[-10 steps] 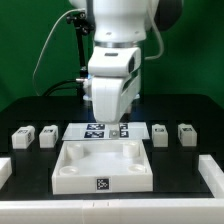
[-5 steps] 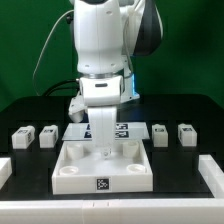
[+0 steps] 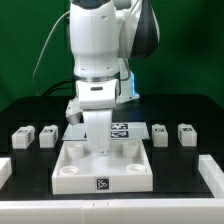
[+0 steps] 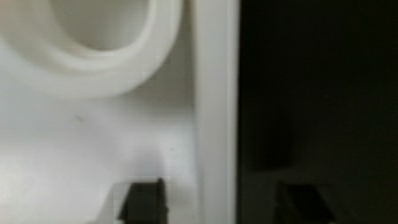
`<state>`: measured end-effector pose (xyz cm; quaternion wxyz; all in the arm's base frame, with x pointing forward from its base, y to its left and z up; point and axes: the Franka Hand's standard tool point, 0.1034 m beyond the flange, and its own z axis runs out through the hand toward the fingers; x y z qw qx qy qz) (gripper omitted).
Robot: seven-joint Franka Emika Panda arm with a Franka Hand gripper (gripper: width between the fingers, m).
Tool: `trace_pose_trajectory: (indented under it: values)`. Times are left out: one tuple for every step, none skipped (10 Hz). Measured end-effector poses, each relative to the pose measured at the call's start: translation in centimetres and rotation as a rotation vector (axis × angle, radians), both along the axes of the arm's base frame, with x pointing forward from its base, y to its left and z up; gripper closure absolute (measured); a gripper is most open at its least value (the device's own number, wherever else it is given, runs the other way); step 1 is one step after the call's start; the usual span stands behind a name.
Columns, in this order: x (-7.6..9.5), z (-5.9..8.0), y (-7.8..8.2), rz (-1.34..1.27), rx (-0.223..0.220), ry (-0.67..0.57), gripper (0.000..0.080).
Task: Assemble one leg
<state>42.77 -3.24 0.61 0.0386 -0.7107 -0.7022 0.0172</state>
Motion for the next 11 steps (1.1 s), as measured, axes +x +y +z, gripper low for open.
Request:
trace_pose_trajectory:
  values:
    - [0.0, 0.0, 0.0, 0.000, 0.000, 0.000, 0.0640]
    - [0.1, 0.0, 0.0, 0.000, 0.000, -0.005, 0.0640]
    - [0.3, 0.1, 0.0, 0.000, 0.000, -0.016, 0.0741]
    - [0.3, 0.1, 0.0, 0.000, 0.000, -0.016, 0.0741]
    - [0.4, 0.1, 0.0, 0.000, 0.000, -0.016, 0.0741]
    - [0.4, 0.1, 0.0, 0.000, -0.001, -0.017, 0.0741]
    - [0.4, 0.1, 0.0, 0.000, -0.001, -0.018, 0.0741]
    - [0.4, 0.1, 0.0, 0.000, -0.001, -0.018, 0.0741]
    - [0.6, 0.2, 0.3, -0.008, 0.000, -0.015, 0.0741]
    - [1.8, 0.3, 1.5, -0.016, 0.003, -0.017, 0.0741]
    - [2.9, 0.3, 3.0, -0.017, 0.012, -0.030, 0.0741]
